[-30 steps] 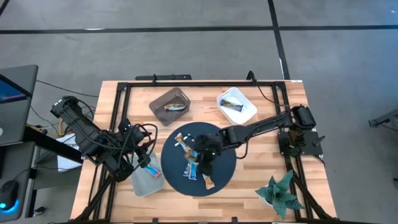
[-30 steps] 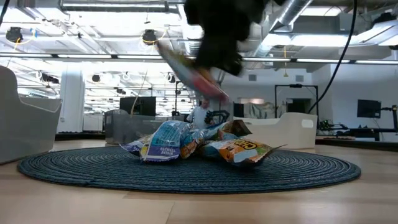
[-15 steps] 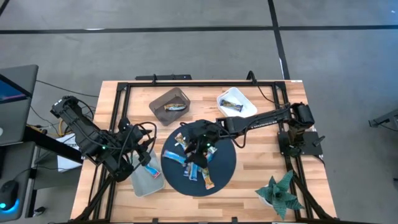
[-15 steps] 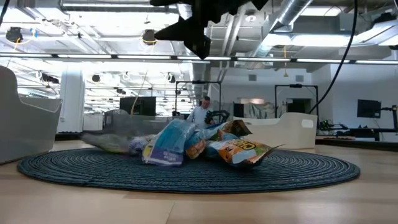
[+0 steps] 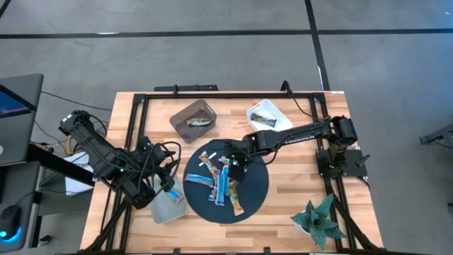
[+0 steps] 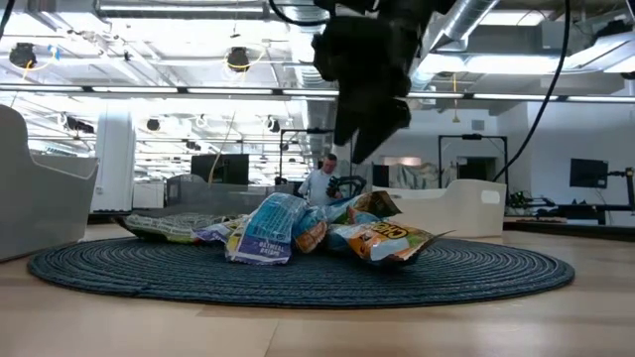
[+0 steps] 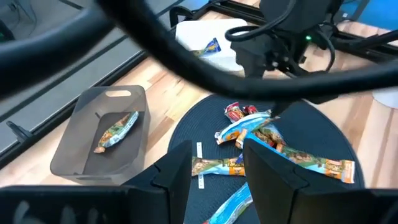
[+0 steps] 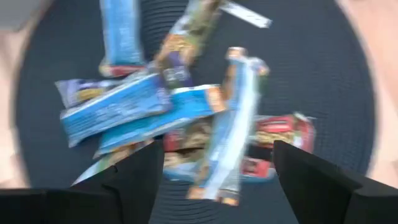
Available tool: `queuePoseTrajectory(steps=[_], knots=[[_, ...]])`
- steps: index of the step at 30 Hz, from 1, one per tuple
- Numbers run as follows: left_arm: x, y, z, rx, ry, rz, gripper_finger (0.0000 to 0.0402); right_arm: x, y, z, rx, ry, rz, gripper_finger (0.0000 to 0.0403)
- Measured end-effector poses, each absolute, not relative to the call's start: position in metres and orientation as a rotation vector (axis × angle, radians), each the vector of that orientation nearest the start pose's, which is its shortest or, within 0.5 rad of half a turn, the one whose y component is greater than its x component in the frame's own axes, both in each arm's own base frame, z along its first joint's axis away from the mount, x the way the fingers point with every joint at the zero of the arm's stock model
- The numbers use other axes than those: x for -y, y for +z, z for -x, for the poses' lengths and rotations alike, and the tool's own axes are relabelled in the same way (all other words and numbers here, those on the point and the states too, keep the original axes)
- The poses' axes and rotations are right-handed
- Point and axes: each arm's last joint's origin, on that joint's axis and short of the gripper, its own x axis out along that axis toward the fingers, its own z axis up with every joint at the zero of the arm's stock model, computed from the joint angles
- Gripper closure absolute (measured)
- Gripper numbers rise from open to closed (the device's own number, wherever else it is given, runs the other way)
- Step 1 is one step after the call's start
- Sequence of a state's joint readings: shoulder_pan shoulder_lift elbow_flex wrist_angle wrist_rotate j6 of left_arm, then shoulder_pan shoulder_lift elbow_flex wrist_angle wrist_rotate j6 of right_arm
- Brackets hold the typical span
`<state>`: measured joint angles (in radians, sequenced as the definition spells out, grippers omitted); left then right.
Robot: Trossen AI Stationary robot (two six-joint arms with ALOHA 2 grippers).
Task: Pick and place Granola Bars by type
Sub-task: Put the yellow granola bar into the black bin
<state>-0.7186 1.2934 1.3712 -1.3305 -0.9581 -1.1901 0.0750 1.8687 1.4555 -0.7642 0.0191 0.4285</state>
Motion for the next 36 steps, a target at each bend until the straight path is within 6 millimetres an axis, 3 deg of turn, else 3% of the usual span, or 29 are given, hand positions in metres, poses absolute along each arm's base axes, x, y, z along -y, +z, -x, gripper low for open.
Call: queuePoseTrajectory(steps=[13,19,25,33,36], knots=[[0.126,0.339,-0.200,-0.613,0.680,0.124,0.0263,-0.005,0.220,-0.387,-1.120,-0.203,-0.417,0.0117],[0.125,0.339,-0.201,-0.620,0.676,0.142,0.0263,0.004,0.202,-0.392,-1.166,-0.223,-0.436,0.0117],[0.126,0.338,-0.201,-0.645,0.663,0.158,0.0263,0.000,0.177,-0.398,-1.237,-0.188,-0.448,0.0117],[0.126,0.338,-0.201,-0.648,0.661,0.160,0.0263,-0.008,0.165,-0.400,-1.273,-0.183,-0.431,0.0120],[0.126,0.338,-0.201,-0.649,0.661,0.159,0.0263,-0.009,0.165,-0.400,-1.279,-0.183,-0.429,0.0140]])
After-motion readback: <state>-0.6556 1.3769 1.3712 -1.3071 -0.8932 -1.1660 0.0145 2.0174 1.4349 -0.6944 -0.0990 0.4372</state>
